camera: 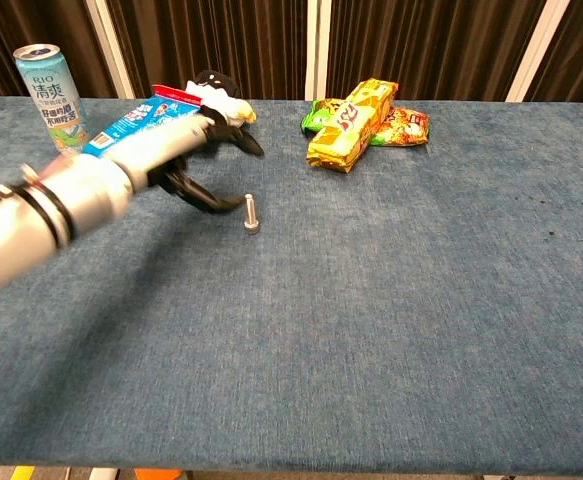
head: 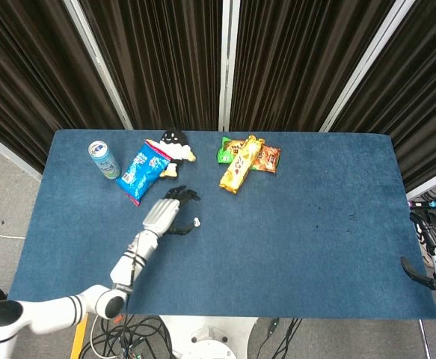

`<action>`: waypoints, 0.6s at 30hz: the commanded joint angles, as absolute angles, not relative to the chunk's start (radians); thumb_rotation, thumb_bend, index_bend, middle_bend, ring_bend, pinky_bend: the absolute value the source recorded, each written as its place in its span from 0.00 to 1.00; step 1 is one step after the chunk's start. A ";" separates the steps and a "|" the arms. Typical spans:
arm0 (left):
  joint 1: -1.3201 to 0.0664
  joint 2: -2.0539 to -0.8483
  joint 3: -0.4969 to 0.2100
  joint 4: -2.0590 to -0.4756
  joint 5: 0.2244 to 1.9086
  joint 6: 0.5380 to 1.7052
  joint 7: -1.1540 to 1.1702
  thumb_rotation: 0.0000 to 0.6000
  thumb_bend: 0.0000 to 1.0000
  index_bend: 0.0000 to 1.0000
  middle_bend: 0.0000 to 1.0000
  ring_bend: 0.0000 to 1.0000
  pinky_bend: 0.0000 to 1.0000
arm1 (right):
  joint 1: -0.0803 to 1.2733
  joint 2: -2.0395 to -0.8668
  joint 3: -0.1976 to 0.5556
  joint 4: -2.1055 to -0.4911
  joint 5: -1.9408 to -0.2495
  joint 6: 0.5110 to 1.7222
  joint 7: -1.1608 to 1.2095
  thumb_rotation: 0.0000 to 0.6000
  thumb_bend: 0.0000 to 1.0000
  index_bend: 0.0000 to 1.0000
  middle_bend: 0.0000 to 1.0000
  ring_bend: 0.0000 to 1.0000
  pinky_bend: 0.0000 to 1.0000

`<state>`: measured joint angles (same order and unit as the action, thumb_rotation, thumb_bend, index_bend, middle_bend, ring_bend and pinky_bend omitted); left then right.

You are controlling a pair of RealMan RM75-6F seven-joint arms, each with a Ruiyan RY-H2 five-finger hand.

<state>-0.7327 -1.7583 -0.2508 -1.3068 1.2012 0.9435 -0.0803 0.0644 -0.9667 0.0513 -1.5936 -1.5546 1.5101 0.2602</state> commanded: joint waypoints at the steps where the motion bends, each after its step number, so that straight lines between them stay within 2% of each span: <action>1: -0.667 -1.515 -0.258 -1.532 1.173 1.002 0.050 1.00 0.25 0.23 0.14 0.00 0.00 | 0.064 -0.967 0.052 -1.589 -1.556 1.512 0.264 1.00 0.23 0.09 0.17 0.03 0.03; 5: -0.578 -1.340 -0.253 -1.675 1.151 1.112 0.129 1.00 0.22 0.24 0.14 0.00 0.00 | 0.065 -0.972 0.052 -1.578 -1.558 1.513 0.276 1.00 0.23 0.09 0.17 0.03 0.03; 8: -0.501 -1.262 -0.230 -1.700 1.175 1.231 0.176 1.00 0.22 0.25 0.14 0.00 0.00 | 0.065 -0.978 0.052 -1.568 -1.557 1.512 0.286 1.00 0.23 0.09 0.17 0.03 0.03; 13: -0.389 -1.181 -0.202 -1.685 1.175 1.357 0.162 1.00 0.22 0.27 0.14 0.00 0.00 | 0.073 -0.989 0.051 -1.550 -1.555 1.495 0.296 1.00 0.23 0.09 0.17 0.03 0.03; 18: -0.292 -1.098 -0.127 -1.715 1.246 1.423 0.132 1.00 0.22 0.27 0.14 0.00 0.00 | 0.078 -0.997 0.058 -1.539 -1.552 1.498 0.301 1.00 0.23 0.09 0.17 0.03 0.03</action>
<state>-0.3412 -1.1399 -0.1706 -1.6925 1.2058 1.3773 0.1404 0.0773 -0.9962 0.0578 -1.5397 -1.5523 1.4977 0.3011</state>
